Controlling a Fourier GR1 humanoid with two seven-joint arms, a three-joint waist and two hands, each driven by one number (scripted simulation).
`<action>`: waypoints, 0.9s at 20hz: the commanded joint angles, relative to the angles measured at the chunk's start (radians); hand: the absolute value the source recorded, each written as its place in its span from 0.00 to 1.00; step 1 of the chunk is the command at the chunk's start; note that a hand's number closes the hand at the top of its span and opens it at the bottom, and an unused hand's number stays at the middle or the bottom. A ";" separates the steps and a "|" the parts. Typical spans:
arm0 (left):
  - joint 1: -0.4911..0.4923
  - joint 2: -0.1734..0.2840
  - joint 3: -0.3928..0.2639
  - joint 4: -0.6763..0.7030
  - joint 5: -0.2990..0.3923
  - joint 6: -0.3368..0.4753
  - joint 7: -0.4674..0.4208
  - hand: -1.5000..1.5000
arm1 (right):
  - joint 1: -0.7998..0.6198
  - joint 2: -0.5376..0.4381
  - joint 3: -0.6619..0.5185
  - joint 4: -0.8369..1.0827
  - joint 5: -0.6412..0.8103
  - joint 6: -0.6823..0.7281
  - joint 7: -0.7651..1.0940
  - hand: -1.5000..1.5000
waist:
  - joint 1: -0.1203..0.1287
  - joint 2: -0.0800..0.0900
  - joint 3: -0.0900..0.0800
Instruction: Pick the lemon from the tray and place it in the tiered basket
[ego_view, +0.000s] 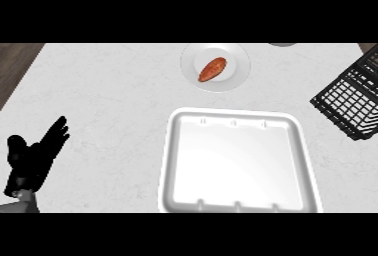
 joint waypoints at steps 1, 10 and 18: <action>0.014 0.012 0.008 -0.019 0.004 -0.006 0.013 0.50 | 0.032 -0.027 -0.034 0.043 -0.034 0.101 0.074 0.00 | 0.000 0.005 0.010; 0.013 -0.016 -0.011 0.013 -0.033 0.019 -0.027 0.50 | 0.090 0.005 -0.076 -0.117 -0.094 -0.130 0.073 0.00 | -0.016 0.001 0.010; 0.048 -0.005 0.022 -0.003 0.010 -0.007 -0.010 0.50 | 0.021 -0.053 -0.138 -0.241 -0.143 -0.273 0.230 0.00 | -0.037 -0.015 0.009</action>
